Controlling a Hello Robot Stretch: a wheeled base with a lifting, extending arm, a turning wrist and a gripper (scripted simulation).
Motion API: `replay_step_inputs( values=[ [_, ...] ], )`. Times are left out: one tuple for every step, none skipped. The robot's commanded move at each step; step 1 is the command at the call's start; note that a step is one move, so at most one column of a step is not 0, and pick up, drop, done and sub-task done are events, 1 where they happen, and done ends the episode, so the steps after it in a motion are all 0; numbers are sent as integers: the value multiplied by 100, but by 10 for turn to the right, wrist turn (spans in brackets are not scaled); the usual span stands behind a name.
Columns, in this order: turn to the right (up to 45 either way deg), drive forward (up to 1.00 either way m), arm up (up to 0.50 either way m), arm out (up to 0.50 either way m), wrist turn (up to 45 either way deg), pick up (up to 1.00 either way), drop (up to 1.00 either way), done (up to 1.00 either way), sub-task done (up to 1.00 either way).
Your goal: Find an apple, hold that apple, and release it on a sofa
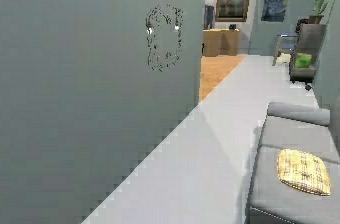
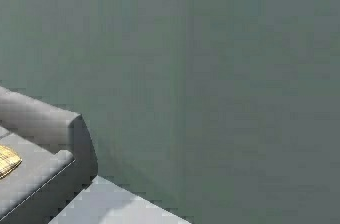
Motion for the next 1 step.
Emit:
replay_step_inputs(
  values=[
    [60, 0, 0, 0, 0, 0, 0, 0, 0]
  ],
)
